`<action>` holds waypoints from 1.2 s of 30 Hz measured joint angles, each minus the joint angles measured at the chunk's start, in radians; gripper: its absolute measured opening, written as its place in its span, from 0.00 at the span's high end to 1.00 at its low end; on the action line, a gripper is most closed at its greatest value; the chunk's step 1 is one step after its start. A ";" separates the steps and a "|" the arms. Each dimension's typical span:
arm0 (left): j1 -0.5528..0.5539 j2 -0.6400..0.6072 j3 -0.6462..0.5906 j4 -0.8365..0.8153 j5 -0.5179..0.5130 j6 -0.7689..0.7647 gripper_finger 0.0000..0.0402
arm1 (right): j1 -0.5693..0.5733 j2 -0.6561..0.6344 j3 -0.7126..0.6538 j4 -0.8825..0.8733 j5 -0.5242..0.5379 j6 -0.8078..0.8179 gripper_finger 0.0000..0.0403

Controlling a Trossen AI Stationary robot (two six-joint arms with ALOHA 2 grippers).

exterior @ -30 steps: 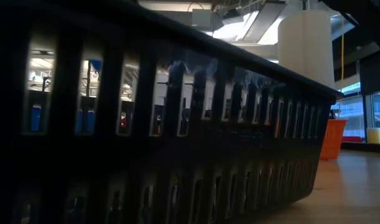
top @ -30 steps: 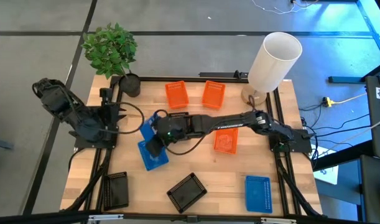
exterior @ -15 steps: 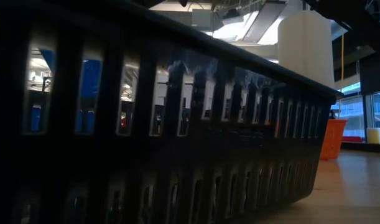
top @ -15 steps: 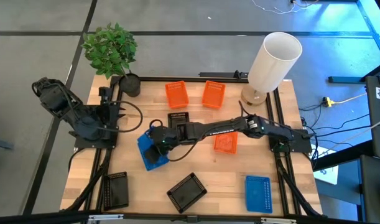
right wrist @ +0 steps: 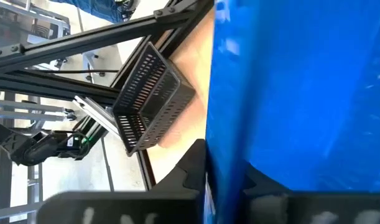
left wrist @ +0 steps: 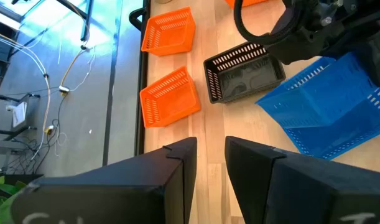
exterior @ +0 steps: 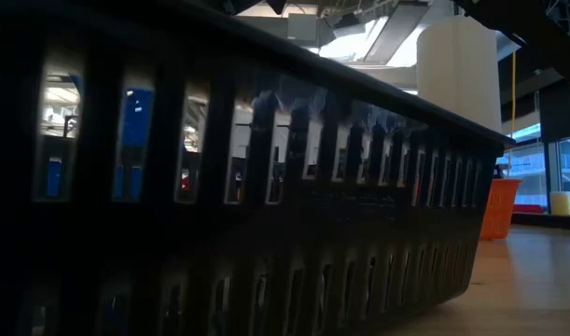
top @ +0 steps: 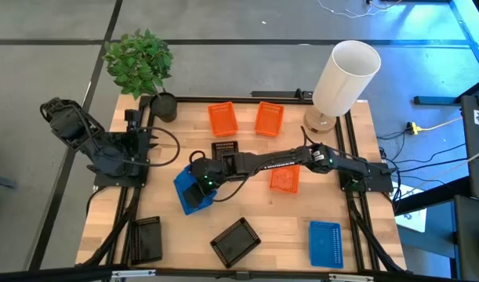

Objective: Stack baskets by color
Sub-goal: Stack the top right blue bin on top of the top left blue bin

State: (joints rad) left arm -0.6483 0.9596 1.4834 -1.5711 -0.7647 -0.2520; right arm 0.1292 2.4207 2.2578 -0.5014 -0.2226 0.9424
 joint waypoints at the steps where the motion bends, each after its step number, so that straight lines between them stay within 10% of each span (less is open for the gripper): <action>1: 0.000 0.000 0.000 0.000 0.000 0.000 0.81 | -0.001 0.000 0.000 0.000 0.000 0.000 0.95; 36: 0.000 0.000 0.000 0.000 0.038 0.026 0.81 | -0.014 -0.001 0.090 -0.059 0.054 -0.057 0.99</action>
State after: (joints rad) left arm -0.6483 0.9597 1.4834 -1.5711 -0.7269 -0.2256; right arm 0.1150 2.4199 2.3479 -0.5606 -0.1684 0.8858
